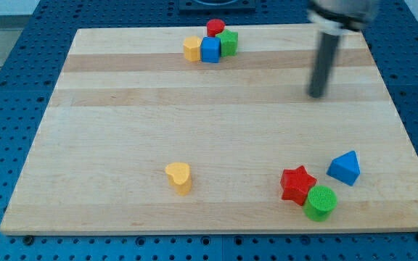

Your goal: Separate the red star from the green circle

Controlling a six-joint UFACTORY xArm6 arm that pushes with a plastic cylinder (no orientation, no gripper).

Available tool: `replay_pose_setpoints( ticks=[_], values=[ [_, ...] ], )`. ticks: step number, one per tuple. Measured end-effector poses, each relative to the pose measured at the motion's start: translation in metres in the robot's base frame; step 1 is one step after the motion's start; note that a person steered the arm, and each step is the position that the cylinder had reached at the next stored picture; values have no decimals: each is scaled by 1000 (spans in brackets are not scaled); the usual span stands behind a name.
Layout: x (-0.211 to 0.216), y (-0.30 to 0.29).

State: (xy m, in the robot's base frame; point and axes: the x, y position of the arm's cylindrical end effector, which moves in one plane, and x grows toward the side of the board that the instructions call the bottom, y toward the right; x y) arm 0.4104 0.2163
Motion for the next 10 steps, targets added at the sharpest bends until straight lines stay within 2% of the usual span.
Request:
replay_pose_setpoints(
  ticks=[1,2,3,5,7,8,10],
  values=[
    [93,38],
    [169,23],
    [203,-24],
    [181,-104],
    [122,-180],
    [121,-155],
    [101,-146]
  ],
)
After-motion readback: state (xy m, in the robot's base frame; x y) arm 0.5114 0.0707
